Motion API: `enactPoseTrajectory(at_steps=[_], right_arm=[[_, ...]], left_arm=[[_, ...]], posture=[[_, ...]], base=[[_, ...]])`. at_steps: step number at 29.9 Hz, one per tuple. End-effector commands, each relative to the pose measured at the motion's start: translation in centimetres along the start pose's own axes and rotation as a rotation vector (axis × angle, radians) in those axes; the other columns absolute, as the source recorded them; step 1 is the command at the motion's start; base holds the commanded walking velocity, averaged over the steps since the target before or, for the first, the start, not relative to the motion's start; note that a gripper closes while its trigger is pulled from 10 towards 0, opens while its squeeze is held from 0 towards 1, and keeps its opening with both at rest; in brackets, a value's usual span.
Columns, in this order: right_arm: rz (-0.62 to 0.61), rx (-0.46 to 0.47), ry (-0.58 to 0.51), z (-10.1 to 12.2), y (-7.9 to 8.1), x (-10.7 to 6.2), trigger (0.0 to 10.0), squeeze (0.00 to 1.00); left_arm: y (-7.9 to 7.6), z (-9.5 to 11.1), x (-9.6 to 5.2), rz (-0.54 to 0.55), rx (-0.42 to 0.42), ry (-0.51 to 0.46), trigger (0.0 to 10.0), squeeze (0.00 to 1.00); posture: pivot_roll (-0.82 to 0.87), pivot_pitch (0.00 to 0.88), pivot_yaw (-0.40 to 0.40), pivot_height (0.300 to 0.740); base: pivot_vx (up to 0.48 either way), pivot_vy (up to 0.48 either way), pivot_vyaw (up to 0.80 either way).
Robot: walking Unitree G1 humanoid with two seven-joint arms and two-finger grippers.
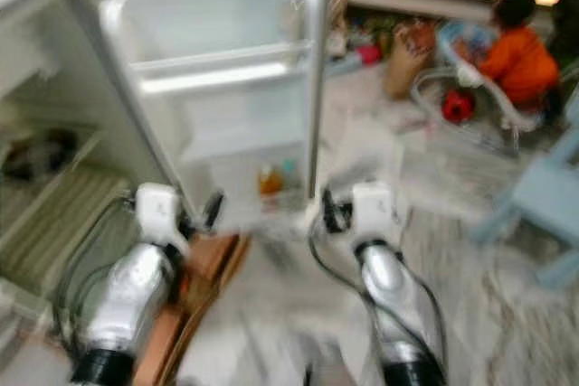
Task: Restocking fridge
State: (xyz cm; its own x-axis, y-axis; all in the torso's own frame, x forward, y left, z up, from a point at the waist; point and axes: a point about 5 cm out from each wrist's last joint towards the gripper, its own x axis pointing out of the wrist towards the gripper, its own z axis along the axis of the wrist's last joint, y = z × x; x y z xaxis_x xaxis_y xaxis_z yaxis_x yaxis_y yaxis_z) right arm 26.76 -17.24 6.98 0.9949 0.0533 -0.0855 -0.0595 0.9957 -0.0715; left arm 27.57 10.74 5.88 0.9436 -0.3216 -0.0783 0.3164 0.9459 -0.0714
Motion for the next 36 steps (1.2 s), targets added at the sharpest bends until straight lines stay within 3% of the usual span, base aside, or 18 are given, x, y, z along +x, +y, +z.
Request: enactPoseTrajectory(at_steps=[1,16,27,36], right_arm=[[0.022,0.014,0.001,-0.1,1.0,0.1,10.0,0.0],[0.01,0.013,-0.012,-0.1,0.9,0.3,10.0,0.0],[-0.004,0.007,-0.032,0.0,0.7,0.2,10.0,0.0],[-0.006,-0.044,-0.089,1.2,0.4,0.7,10.0,0.0]], left_arm=[[1.3,-0.3,-0.4,0.035,0.022,0.018,10.0,0.0],[1.1,0.0,0.6,0.034,0.033,0.015,10.0,0.0],[1.2,0.2,1.5,0.039,0.055,0.014,10.0,0.0],[1.1,1.3,1.7,0.047,0.053,-0.032,10.0,0.0]], posture=[[-0.07,0.0,0.032,0.74],[-0.08,0.0,0.036,0.74],[-0.09,0.0,0.044,0.74],[-0.1,0.0,0.049,0.74]], base=[[0.0,-0.416,-0.8],[0.216,-0.408,-0.74],[0.349,-0.19,0.0],[0.372,-0.215,-0.78]])
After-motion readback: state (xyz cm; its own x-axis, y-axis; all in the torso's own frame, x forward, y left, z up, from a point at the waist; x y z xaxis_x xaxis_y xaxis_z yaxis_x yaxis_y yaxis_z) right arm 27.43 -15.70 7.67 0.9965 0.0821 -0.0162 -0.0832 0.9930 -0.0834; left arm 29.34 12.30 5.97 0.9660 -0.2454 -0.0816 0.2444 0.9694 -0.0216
